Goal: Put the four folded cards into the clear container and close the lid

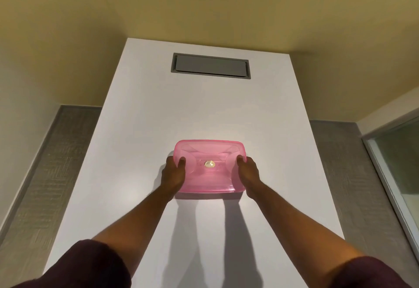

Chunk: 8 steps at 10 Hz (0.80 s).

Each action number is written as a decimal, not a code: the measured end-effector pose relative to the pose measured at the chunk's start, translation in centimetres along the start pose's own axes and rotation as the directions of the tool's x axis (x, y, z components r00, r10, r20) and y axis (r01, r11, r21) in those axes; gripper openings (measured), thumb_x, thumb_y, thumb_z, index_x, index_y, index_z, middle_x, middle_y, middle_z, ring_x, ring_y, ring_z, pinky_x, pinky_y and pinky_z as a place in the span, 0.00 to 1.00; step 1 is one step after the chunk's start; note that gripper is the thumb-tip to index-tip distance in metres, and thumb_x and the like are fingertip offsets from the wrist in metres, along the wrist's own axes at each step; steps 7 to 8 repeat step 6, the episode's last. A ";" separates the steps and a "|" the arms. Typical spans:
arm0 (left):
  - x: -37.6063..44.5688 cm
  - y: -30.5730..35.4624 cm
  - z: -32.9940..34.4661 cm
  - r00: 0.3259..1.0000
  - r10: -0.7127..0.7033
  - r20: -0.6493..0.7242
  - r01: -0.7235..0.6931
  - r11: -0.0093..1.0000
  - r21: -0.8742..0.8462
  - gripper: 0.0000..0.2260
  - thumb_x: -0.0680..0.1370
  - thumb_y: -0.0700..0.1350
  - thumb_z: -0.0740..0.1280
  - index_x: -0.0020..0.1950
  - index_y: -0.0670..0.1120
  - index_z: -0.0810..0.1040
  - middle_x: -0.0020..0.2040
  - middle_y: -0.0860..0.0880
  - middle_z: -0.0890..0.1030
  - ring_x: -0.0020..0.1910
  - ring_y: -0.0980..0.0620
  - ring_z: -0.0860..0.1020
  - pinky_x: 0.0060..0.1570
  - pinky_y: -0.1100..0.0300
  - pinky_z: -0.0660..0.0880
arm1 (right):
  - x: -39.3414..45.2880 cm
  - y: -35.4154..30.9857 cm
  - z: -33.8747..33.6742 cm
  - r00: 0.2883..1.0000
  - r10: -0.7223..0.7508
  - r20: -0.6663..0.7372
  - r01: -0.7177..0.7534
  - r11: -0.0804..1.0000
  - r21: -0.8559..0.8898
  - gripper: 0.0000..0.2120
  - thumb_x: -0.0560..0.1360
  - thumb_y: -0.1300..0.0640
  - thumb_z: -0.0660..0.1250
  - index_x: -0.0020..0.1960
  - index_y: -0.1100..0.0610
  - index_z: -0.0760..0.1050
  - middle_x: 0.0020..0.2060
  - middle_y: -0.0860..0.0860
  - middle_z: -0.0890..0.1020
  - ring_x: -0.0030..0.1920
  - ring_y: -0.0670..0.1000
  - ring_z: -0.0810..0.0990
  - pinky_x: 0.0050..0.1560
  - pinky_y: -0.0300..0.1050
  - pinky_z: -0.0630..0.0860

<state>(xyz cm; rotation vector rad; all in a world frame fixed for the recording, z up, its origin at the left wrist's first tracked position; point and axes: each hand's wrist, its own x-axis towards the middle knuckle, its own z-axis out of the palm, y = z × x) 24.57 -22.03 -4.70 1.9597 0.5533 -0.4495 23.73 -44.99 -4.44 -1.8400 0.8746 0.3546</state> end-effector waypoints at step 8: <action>-5.6 -0.7 -6.2 0.951 0.250 0.184 -0.311 0.756 0.576 0.34 0.80 0.60 0.57 0.78 0.39 0.54 0.79 0.34 0.51 0.78 0.34 0.48 0.75 0.41 0.54 | -9.4 -3.4 -5.1 0.968 -0.200 0.149 0.242 0.896 -0.373 0.31 0.80 0.48 0.66 0.75 0.65 0.63 0.73 0.61 0.69 0.73 0.61 0.68 0.67 0.50 0.67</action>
